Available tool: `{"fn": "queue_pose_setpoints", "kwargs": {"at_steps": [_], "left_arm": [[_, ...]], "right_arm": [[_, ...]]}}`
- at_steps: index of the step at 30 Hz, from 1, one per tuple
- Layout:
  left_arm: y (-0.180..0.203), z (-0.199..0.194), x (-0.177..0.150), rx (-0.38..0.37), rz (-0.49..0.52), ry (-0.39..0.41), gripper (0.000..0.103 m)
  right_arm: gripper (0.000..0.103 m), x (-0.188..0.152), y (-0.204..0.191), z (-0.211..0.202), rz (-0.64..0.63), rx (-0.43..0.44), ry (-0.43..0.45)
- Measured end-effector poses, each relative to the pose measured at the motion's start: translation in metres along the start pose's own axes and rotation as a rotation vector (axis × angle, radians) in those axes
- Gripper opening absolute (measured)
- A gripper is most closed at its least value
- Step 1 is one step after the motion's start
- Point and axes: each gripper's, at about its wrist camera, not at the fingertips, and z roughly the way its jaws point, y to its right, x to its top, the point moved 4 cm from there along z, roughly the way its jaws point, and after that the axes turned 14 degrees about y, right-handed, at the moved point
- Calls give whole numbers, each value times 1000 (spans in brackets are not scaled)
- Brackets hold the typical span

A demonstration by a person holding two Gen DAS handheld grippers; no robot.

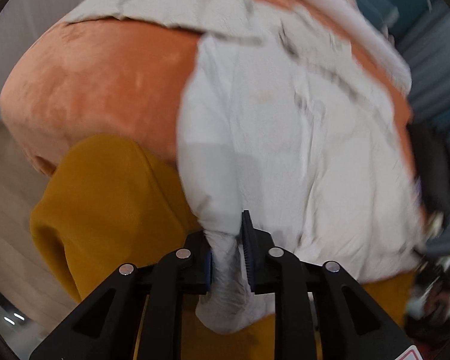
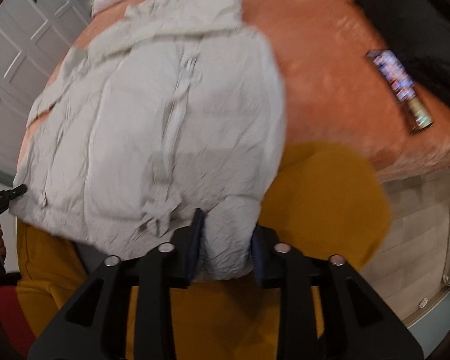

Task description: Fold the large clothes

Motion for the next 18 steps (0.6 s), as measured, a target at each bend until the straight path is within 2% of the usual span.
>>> {"fn": "queue_pose_setpoints", "kwargs": {"at_steps": [1, 2, 4, 7, 9, 13, 15, 18], "left_arm": [[-1, -5, 13, -25, -37, 26, 20], [-4, -8, 20, -37, -56, 43, 21], [-10, -20, 46, -42, -99, 127, 25], [-24, -37, 83, 8, -116, 299, 40], [-33, -32, 108, 41, -157, 363, 42], [-40, -6, 145, 74, -231, 411, 42], [-33, 7, 156, 52, -254, 427, 42], [-12, 32, 164, 49, -212, 427, 42]], "right_arm": [[34, 10, 2, -7, 9, -6, 27], [36, 27, 6, -16, 12, -48, 85], [39, 49, 12, -24, 11, -96, 160], [39, 88, 15, -32, 72, -65, 277], [39, 114, -3, -18, 46, -28, 309], [38, 156, -59, 32, -83, 21, 359], [33, 174, -89, 63, -97, 65, 352], [30, 203, -127, 108, -91, 119, 343]]}}
